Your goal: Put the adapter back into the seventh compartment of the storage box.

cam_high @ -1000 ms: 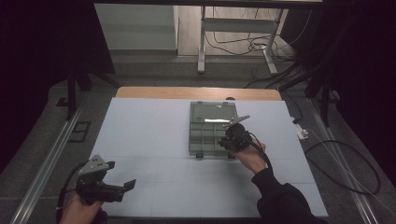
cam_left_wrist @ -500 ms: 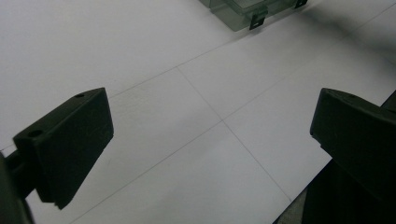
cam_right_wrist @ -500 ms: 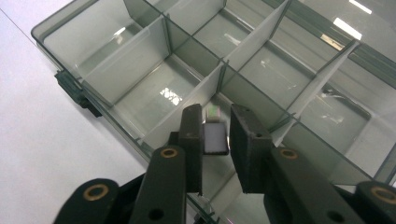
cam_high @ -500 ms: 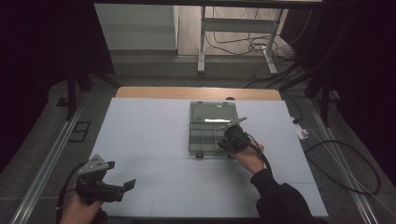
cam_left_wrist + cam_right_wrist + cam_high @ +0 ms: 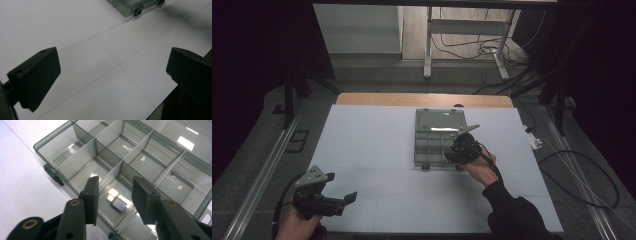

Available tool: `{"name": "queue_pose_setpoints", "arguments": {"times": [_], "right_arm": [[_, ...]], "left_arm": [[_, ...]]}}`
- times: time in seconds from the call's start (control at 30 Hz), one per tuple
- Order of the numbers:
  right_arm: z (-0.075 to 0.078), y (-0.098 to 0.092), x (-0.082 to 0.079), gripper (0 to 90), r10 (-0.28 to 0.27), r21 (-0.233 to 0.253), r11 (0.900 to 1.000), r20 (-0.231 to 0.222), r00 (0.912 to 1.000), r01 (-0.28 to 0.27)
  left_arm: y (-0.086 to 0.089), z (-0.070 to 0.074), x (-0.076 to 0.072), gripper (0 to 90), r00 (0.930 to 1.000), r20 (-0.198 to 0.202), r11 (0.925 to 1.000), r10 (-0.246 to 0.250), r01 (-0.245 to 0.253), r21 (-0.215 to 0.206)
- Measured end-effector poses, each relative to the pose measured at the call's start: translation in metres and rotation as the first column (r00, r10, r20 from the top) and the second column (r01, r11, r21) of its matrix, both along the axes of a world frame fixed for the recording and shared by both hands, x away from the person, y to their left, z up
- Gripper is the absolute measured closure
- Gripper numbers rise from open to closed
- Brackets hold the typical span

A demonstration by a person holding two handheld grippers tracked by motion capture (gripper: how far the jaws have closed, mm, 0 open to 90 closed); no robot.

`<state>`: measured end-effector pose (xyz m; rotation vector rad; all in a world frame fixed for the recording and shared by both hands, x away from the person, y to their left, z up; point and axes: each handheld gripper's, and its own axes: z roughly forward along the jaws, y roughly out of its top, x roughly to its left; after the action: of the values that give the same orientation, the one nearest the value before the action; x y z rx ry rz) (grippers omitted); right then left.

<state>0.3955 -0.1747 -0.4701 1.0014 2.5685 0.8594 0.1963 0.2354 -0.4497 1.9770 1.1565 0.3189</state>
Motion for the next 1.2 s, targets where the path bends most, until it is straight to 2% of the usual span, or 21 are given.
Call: {"name": "queue_pose_setpoints", "arguments": {"times": [0.2,0.6,1.1,1.2], "right_arm": [[0.005,-0.003,-0.002,46.8,-0.006,0.019,1.0,0.008,1.0,0.006],[0.011,-0.008,-0.008,36.3,-0.008,0.038,0.999,0.012,0.9999,0.007],[0.017,-0.016,-0.019,20.7,-0.025,0.06,0.998,-0.003,0.9997,0.025],[0.02,-0.018,-0.021,20.2,-0.02,0.063,0.998,-0.005,0.9998,0.02]], "left_arm": [[0.0,0.0,0.0,0.0,1.0,0.0,1.0,0.001,-0.001,-0.004],[0.001,0.0,0.0,0.0,1.0,0.0,1.0,0.001,-0.001,-0.006],[0.001,0.0,0.0,0.0,1.0,-0.001,1.0,0.002,-0.002,-0.009],[0.001,0.0,0.0,0.0,1.0,-0.001,1.0,0.002,-0.002,-0.009]]}}
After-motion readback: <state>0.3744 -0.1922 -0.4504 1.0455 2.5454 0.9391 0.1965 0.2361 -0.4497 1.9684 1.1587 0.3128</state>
